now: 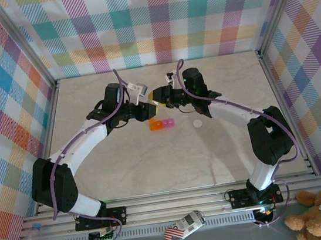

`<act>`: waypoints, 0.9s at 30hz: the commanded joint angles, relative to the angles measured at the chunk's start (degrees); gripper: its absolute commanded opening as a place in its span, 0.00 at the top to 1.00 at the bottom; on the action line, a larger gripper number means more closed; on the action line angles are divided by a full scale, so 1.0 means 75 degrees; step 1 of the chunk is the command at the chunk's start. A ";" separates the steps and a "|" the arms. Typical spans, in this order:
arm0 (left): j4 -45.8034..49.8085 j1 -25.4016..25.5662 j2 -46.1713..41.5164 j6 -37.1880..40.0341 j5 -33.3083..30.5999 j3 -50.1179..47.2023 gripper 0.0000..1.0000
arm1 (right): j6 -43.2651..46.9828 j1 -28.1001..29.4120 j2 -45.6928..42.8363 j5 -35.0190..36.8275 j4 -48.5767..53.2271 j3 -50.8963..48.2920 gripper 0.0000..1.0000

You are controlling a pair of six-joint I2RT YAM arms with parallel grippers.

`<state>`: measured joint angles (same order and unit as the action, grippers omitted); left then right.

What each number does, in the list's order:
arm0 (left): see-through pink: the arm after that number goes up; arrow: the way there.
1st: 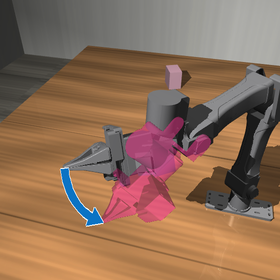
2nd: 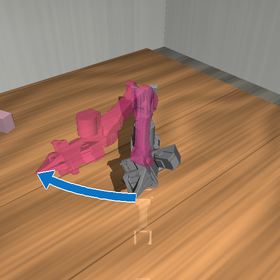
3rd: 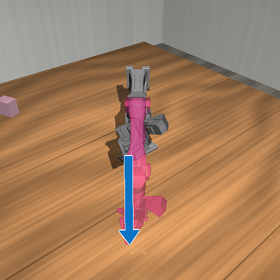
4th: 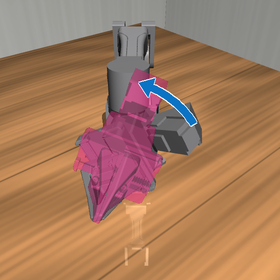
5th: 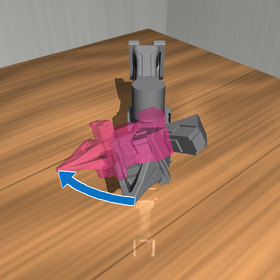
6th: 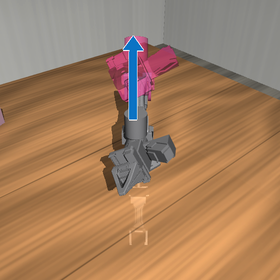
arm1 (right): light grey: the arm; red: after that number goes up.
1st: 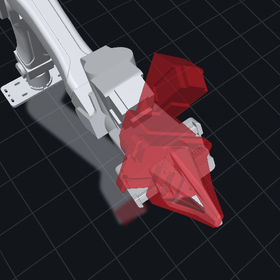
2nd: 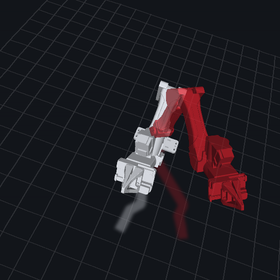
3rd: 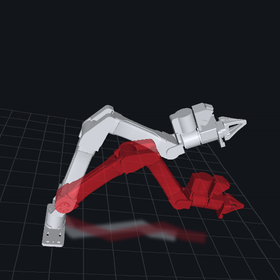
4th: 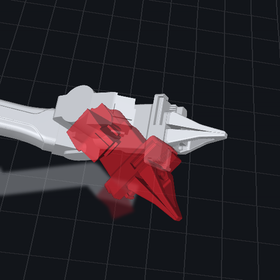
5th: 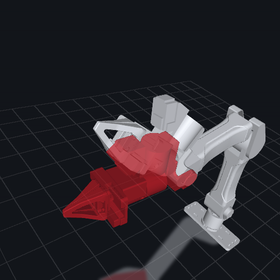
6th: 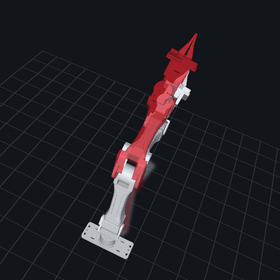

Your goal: Sort the pills into containers

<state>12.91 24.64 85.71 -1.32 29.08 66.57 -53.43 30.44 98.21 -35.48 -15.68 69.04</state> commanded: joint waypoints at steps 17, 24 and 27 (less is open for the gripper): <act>-0.1326 -0.0343 -0.0585 -0.0724 0.0517 -0.0509 0.44 | -0.0610 -0.0190 -0.0115 0.0152 -0.0606 -0.0017 0.76; -0.1287 -0.0355 -0.0476 -0.0761 0.0594 -0.0474 0.43 | -0.0651 -0.0214 -0.0121 0.0097 -0.0697 -0.0041 0.76; -0.1293 -0.0345 -0.0361 -0.0798 0.0679 -0.0450 0.40 | -0.0686 -0.0214 -0.0092 0.0043 -0.0756 -0.0017 0.76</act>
<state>4.29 22.57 82.96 -6.70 32.40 63.35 -57.93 28.93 98.21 -34.54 -18.04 69.01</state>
